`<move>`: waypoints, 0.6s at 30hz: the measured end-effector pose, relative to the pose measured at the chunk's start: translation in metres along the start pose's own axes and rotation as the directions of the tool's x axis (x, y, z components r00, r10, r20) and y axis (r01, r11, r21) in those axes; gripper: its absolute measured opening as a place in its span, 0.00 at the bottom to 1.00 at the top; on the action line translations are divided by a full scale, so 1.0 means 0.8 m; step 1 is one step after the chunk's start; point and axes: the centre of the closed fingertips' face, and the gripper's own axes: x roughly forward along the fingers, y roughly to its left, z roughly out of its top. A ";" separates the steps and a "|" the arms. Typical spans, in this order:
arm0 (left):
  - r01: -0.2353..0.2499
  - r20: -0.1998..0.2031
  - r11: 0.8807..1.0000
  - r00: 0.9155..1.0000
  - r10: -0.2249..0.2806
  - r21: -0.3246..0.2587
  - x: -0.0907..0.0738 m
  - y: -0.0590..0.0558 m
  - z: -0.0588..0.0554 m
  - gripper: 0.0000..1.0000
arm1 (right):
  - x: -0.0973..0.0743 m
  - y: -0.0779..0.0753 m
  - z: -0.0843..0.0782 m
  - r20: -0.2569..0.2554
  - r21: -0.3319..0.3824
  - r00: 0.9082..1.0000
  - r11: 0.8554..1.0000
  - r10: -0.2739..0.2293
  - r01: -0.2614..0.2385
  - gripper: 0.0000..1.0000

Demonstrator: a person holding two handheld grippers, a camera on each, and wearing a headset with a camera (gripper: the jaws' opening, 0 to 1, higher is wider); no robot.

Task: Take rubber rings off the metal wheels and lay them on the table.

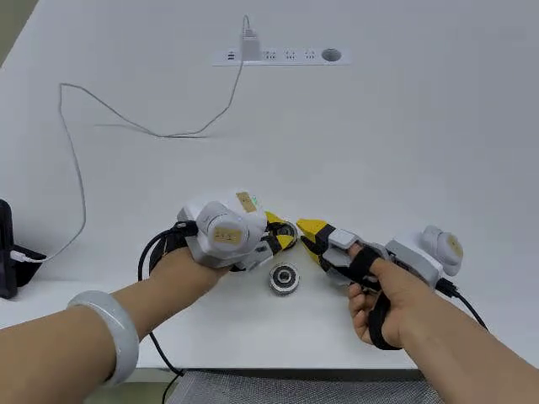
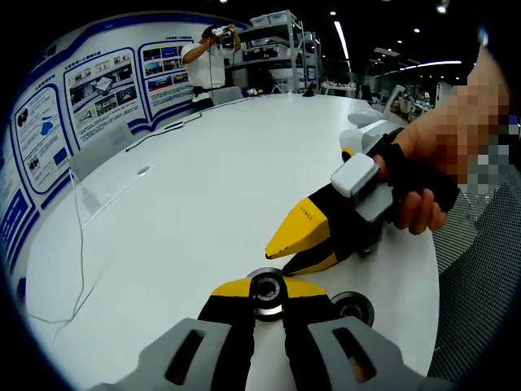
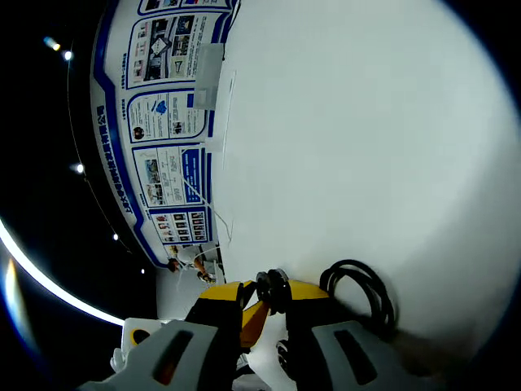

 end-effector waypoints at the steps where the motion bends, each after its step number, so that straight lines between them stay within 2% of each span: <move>1: 0.000 0.001 1.000 1.000 0.000 -0.001 0.000 0.000 0.000 0.12 | 0.000 -0.001 -0.005 -0.030 -0.060 1.000 0.998 -0.005 0.003 0.22; 4: 0.001 0.002 1.000 1.000 -0.001 -0.002 0.000 0.000 0.000 0.12 | 0.000 0.000 -0.016 -0.084 -0.177 0.996 0.984 -0.021 0.006 0.23; 5: 0.002 0.002 1.000 1.000 -0.002 -0.001 0.000 0.001 0.000 0.12 | 0.001 0.001 -0.012 -0.068 -0.189 0.997 0.982 -0.020 0.007 0.23; 8: 0.005 0.006 1.000 1.000 -0.005 0.000 0.001 0.001 -0.001 0.12 | 0.000 0.002 -0.013 -0.084 -0.166 0.996 0.986 -0.008 -0.006 0.24; 10: 0.005 0.005 1.000 1.000 -0.005 0.000 0.001 0.001 -0.001 0.12 | 0.000 0.001 -0.013 -0.089 -0.181 0.996 0.984 -0.013 -0.004 0.23; 12: 0.004 0.006 1.000 1.000 -0.004 0.000 0.001 0.001 -0.001 0.12 | 0.001 0.002 -0.013 -0.084 -0.296 0.996 0.955 -0.035 0.008 0.23; 14: 0.003 0.006 1.000 1.000 -0.003 0.002 0.001 0.001 -0.001 0.12 | 0.002 0.006 -0.013 -0.081 -0.368 0.996 0.930 -0.049 0.016 0.24; 16: 0.005 0.007 1.000 1.000 -0.005 0.004 0.000 0.001 -0.001 0.12 | 0.003 0.011 -0.015 -0.088 -0.395 0.995 0.919 -0.056 0.017 0.26; 17: 0.007 0.006 1.000 1.000 -0.007 0.006 0.000 0.000 -0.001 0.12 | 0.005 0.017 -0.017 -0.102 -0.393 0.994 0.919 -0.031 -0.011 0.25; 18: 0.008 0.005 1.000 1.000 -0.008 0.011 -0.001 0.000 -0.001 0.12 | 0.006 0.015 -0.017 -0.098 -0.393 0.994 0.919 -0.047 0.005 0.26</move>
